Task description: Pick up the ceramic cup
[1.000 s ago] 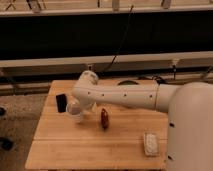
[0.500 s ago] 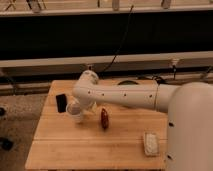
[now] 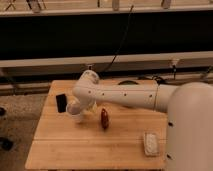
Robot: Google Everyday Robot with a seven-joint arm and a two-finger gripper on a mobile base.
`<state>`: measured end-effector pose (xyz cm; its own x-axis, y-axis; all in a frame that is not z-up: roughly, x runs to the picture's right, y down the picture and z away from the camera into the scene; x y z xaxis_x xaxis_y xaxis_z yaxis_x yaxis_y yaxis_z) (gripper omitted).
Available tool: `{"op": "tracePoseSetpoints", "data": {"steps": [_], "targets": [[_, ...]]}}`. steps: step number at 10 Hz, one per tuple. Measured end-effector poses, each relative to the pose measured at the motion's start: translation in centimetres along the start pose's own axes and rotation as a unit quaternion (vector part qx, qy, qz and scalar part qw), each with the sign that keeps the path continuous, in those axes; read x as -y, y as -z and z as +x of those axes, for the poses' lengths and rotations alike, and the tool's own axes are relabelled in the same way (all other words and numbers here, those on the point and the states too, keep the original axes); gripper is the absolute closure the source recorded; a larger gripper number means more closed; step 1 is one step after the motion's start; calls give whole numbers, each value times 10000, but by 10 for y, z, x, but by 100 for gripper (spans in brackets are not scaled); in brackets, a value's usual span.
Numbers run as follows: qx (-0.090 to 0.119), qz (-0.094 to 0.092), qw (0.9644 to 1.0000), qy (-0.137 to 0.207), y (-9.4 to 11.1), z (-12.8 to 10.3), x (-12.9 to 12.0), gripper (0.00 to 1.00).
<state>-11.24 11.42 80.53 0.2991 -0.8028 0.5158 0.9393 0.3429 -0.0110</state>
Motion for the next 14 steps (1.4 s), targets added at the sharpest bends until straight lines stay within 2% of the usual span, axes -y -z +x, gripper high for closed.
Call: {"op": "tracePoseSetpoints", "data": {"steps": [14], "targets": [[75, 31, 9999, 143, -5, 7, 1, 20]]}}
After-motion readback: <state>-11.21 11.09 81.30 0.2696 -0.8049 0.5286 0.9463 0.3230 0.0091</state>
